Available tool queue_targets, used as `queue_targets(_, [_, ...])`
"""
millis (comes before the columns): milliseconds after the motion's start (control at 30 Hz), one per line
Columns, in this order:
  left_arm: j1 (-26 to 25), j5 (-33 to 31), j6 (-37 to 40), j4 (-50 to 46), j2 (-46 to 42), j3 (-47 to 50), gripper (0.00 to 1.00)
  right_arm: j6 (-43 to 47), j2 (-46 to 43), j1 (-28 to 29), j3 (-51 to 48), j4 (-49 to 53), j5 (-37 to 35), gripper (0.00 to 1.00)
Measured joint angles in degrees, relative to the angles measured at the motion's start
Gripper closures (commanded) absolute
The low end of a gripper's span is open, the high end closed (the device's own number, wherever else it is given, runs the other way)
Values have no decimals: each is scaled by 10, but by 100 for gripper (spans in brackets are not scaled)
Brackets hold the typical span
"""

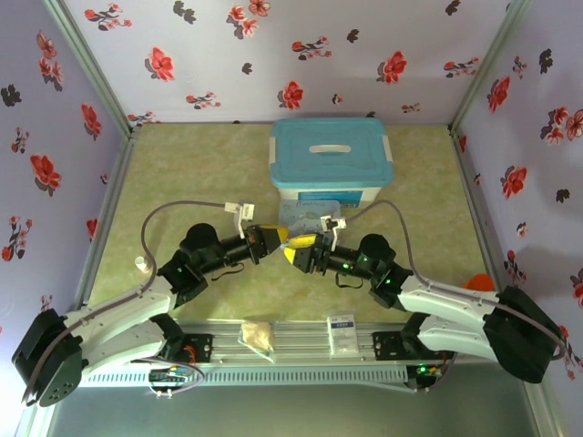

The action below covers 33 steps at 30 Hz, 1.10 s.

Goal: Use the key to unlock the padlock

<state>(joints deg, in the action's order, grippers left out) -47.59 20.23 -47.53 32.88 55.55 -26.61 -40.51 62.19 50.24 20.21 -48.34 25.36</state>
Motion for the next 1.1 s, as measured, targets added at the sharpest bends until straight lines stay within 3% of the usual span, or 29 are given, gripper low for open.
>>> queue_targets(133, [0, 3, -5, 13, 7, 0, 100, 0, 5, -3, 0, -21, 4, 62])
queue_targets(300, [0, 4, -16, 32, 17, 0, 100, -3, 5, -15, 0, -43, 4, 63])
queue_targets(533, [0, 5, -21, 54, 29, 0, 100, -8, 18, -16, 0, -64, 4, 74])
queue_targets(700, [0, 7, -27, 67, 36, 0, 100, -17, 28, -17, -2, -80, 5, 96])
queue_targets(767, [-1, 8, -28, 72, 38, 1, 100, -22, 33, -19, -4, -90, 5, 100])
queue_targets(1000, [-1, 8, -29, 74, 45, 2, 100, -31, 40, -20, -18, -116, 2, 100])
queue_targets(1067, [-1, 8, -29, 73, 45, 2, 60, -31, 40, -20, -20, -118, 1, 100])
queue_targets(1100, [-2, 3, -31, 73, 45, 2, 54, -31, 40, -20, -20, -118, 0, 100])
